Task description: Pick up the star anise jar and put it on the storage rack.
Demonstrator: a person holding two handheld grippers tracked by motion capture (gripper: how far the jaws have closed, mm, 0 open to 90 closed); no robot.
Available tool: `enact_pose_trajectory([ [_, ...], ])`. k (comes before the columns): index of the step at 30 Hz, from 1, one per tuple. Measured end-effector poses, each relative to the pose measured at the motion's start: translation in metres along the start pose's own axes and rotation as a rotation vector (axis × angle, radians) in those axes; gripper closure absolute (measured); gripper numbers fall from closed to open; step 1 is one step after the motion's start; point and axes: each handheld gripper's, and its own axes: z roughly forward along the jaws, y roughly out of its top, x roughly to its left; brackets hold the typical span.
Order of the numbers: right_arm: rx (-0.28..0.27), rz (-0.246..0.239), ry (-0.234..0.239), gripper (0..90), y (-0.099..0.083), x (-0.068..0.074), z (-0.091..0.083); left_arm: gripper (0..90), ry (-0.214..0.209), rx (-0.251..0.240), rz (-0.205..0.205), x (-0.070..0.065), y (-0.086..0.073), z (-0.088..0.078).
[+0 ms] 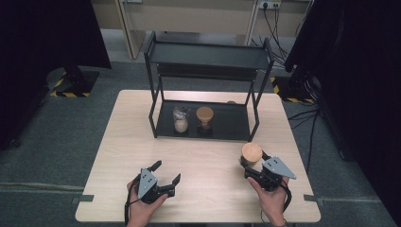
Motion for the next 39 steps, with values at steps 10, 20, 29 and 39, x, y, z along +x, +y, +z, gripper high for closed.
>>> enact_pose_trajectory([
  [10, -0.019, -0.009, 0.005, 25.8, 0.011, 0.004, 0.008, 11.8, -0.001, 0.0, 0.0, 0.0, 0.0, 0.0],
  [20, -0.029, -0.011, 0.011, 25.8, 0.021, 0.007, 0.016, 11.8, -0.001, 0.0, 0.001, 0.0, 0.0, 0.0],
  [29, -0.035, -0.011, 0.015, 25.8, 0.027, 0.009, 0.022, 11.8, -0.001, 0.001, -0.002, 0.0, 0.0, 0.0],
  [39, -0.036, -0.01, 0.018, 25.7, 0.032, 0.011, 0.031, 11.8, -0.001, 0.0, -0.001, 0.0, 0.0, 0.0],
])
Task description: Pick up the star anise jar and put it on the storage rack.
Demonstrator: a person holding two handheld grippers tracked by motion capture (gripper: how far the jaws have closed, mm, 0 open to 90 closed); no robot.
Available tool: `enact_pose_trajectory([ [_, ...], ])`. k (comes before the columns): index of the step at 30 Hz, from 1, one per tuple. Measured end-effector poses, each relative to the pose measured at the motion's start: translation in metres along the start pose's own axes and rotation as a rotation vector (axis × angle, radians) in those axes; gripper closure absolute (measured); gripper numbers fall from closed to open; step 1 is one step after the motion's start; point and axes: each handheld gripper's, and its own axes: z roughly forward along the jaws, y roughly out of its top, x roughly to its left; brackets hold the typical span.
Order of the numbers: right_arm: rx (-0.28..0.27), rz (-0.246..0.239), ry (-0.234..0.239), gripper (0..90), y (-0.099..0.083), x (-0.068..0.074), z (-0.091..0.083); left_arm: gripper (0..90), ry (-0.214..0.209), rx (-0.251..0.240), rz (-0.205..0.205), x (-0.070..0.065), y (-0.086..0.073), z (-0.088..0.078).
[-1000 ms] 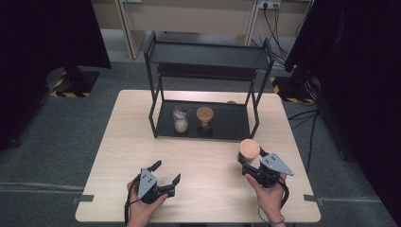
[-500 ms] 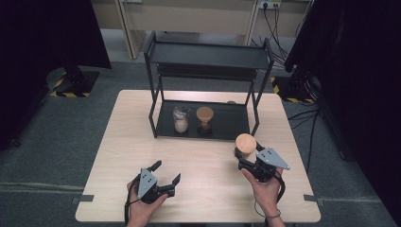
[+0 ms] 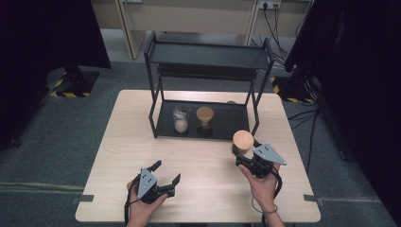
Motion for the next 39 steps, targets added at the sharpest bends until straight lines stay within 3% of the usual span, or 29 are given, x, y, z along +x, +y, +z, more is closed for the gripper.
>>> enact_pose_trajectory([
  [39, 0.004, 0.019, -0.016, 25.8, 0.016, -0.003, 0.033, 11.8, -0.001, 0.002, -0.001, 0.0, 0.0, 0.0],
])
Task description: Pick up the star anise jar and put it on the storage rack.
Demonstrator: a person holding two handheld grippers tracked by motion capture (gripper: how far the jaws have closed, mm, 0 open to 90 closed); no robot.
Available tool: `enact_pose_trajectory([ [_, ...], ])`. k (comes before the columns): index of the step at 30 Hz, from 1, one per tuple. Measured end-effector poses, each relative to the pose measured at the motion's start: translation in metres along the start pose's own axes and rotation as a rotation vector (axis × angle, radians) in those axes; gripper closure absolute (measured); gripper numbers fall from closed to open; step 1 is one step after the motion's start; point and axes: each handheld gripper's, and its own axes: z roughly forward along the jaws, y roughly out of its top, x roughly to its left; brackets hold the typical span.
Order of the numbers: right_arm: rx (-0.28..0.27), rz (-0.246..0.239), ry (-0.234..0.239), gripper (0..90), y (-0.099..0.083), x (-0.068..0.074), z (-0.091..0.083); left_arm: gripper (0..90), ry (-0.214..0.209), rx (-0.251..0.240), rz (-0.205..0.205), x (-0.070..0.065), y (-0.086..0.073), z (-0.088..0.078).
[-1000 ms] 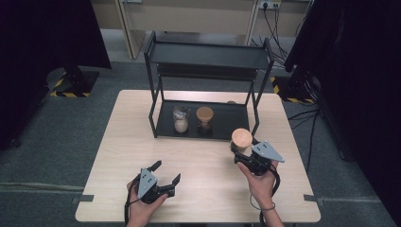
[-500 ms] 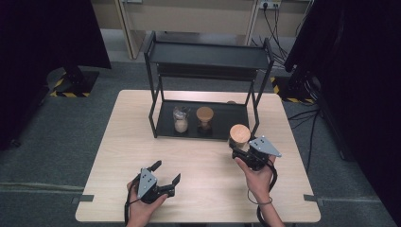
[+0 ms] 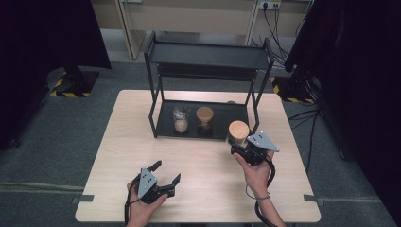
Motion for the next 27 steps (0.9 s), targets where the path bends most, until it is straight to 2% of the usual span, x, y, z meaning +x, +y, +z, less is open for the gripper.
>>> enact_pose_trajectory([
  [27, 0.02, 0.015, -0.016, 25.8, 0.004, -0.002, 0.028, 11.8, -0.002, 0.001, 0.003, 0.0, 0.0, 0.0],
])
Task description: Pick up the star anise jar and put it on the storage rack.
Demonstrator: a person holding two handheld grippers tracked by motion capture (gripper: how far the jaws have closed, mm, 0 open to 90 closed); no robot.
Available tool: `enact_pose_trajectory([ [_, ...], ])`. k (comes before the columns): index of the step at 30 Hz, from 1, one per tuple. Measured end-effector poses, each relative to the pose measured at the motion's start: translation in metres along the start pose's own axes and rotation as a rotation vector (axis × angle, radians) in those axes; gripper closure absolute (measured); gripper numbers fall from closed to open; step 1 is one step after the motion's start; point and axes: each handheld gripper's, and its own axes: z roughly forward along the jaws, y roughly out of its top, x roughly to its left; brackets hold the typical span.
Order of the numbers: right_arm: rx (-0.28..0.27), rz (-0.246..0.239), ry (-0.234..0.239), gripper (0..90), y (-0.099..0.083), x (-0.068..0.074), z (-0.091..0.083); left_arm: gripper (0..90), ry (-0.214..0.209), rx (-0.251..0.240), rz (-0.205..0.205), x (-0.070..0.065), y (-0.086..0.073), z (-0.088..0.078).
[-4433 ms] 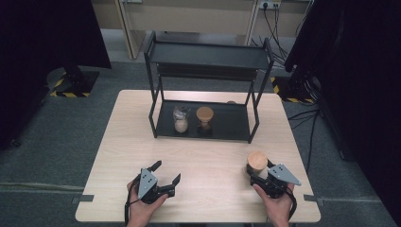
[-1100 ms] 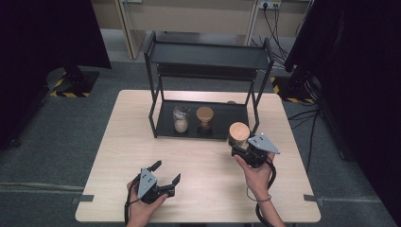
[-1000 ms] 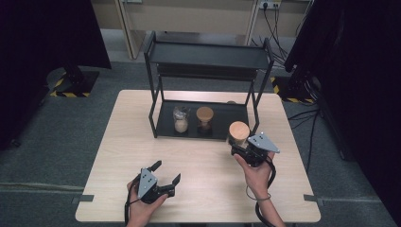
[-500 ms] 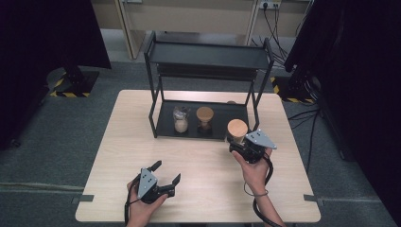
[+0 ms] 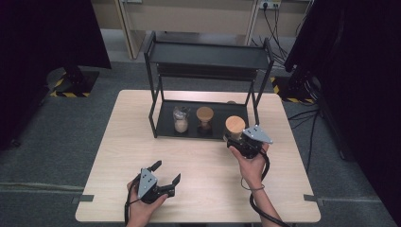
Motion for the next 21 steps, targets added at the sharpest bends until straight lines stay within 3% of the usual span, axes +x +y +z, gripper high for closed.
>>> enact_pose_trajectory([
  [21, 0.023, 0.015, -0.022, 25.8, 0.004, -0.003, 0.023, 11.8, -0.002, 0.003, -0.001, 0.0, 0.0, 0.0],
])
